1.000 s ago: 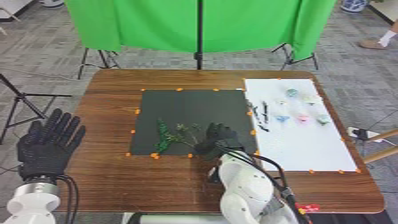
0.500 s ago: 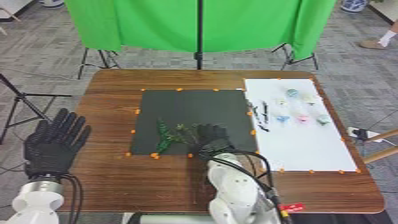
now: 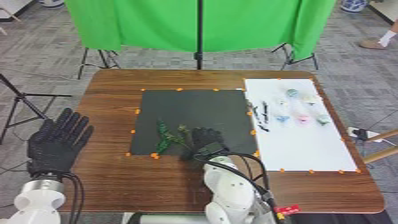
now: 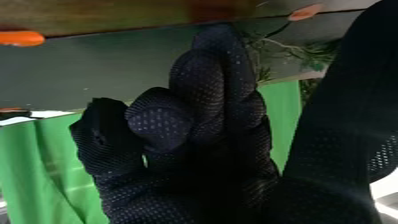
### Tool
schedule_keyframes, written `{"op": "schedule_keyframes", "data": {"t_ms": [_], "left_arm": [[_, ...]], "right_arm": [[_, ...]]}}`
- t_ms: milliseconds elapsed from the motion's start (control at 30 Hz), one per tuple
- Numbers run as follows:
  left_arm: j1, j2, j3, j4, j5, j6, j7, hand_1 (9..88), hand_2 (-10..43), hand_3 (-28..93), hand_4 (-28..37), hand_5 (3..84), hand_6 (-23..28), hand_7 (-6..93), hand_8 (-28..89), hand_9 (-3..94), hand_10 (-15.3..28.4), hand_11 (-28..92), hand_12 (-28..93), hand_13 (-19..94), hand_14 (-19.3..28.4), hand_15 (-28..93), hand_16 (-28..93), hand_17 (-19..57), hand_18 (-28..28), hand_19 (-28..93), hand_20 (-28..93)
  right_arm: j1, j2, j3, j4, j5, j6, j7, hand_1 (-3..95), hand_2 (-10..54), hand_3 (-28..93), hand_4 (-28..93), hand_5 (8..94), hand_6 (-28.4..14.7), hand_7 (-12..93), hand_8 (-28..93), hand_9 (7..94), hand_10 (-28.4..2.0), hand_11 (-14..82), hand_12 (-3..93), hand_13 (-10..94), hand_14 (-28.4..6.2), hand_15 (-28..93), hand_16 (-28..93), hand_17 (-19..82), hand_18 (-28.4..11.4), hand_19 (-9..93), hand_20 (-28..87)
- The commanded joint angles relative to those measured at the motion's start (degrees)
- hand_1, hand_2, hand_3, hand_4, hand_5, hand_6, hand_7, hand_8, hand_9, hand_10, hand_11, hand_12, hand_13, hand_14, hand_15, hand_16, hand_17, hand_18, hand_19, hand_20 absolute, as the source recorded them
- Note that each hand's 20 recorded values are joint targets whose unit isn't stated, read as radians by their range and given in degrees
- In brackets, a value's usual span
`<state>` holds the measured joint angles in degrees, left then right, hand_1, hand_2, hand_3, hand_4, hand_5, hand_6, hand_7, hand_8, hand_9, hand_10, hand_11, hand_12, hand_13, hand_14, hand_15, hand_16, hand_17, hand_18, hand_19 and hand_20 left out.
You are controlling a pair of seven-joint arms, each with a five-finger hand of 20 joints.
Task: Arrange flowers
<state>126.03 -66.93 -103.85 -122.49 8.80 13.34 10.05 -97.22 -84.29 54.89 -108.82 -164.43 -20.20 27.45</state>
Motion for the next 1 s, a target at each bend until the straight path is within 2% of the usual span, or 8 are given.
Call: {"op": "schedule_keyframes", "data": {"t_ms": [33,300,467,633,900,933,967,1000], "left_arm": [[0.2,0.21,0.59,0.6,-1.29,0.53,-0.49,30.8,19.1,74,-26.6,47.3,8.5,14.5,-9,39.6,14.3,20,12,30,14.2,36,-6,-2.8,12.8,28,14],[0.3,-0.03,0.77,0.64,-1.18,0.78,-0.7,30.5,18.9,74,-27.1,47.2,8.5,14.5,-9,39.6,14.3,20,12,30,14.2,36,-6,-2.8,12.9,28,14],[1.0,-0.27,0.35,0.34,-1.35,0.48,0.01,30.5,19.0,73,-27.3,47.2,8.6,14.4,-9,39.6,14.2,20,12,30,14.1,36,-6,-2.8,12.9,28,14],[1.6,-0.7,0.13,0.13,-1.65,-0.02,0.76,30.5,19.0,73,-27.1,47.2,8.5,14.4,-9,39.6,14.3,20,12,30,14.1,36,-6,-2.8,12.9,28,14],[2.3,-1.12,-0.09,-0.16,-2.02,-0.25,1.73,30.4,18.9,73,-27.1,47.2,8.5,14.3,-9,39.6,14.3,20,12,30,14.2,36,-6,-2.9,12.9,29,14],[2.3,-0.98,0.04,-0.2,-2.14,-0.12,1.82,30.4,18.9,73,-27.1,47.1,8.5,14.4,-9,39.5,14.3,20,12,30,14.2,36,-6,-2.9,12.9,29,14],[2.5,-0.98,0.06,-0.31,-2.2,-0.13,1.99,30.4,18.9,73,-27.1,47.1,8.5,14.4,-9,39.5,14.3,20,12,30,14.2,36,-6,-2.9,12.9,29,14],[2.5,-1.11,0.04,-0.33,-2.04,-0.02,1.9,30.4,18.9,73,-27.1,47.1,8.5,14.4,-9,39.5,14.3,20,12,30,14.2,36,-6,-2.9,12.9,29,14]], "right_arm": [[-1.6,-0.4,-1.5,0.4,2.8,-1.3,-0.1,90.3,-9.5,-28,37,77.1,-2.7,42,23,79.5,-16.0,46.8,49.1,72,-16.8,73,42,46,-27.1,93,50],[-1.8,-0.6,-1.3,0.6,2.6,-1.6,1.2,89.8,-9.5,-28,38,76.5,-3.0,42,24,79.4,-16.0,45.0,49.8,72,-16.8,73,42,45,-27.1,93,49],[-0.7,0.4,-0.1,-0.5,5.3,0.1,3.9,87.8,-9.5,-28,43,73.7,-2.9,43,24,78.0,-16.3,44.7,50.6,71,-16.9,73,42,45,-27.1,93,49],[0.3,2.9,1.5,-5.1,10.8,1.9,6.8,83.5,-9.5,-28,42,69.6,-3.5,47,23,74.1,-17.8,50.0,42.7,69,-17.3,73,42,44,-27.1,93,48],[1.3,5.6,6.1,-12.0,19.2,8.4,7.7,76.6,-9.5,-28,48,67.2,-5.5,43,21,71.5,-19.5,46.9,38.0,67,-17.8,71,39,42,-27.4,93,47],[1.5,5.9,6.9,-12.1,19.7,9.5,7.7,59.5,-9.5,16,21,67.4,-6.1,40,18,71.4,-20.0,44.2,35.7,66,-18.0,70,36,41,-26.9,93,45],[1.7,6.2,7.5,-11.6,20.0,11.7,7.8,48.8,-9.5,44,1,67.3,-7.1,36,13,71.0,-20.6,40.5,33.4,65,-17.8,67,34,39,-27.5,92,39],[2.1,6.5,8.1,-10.7,20.4,14.5,7.9,43.6,-9.5,59,-7,67.1,-7.8,32,10,70.6,-21.0,36.7,31.0,65,-17.8,64,32,38,-27.5,91,35]]}}
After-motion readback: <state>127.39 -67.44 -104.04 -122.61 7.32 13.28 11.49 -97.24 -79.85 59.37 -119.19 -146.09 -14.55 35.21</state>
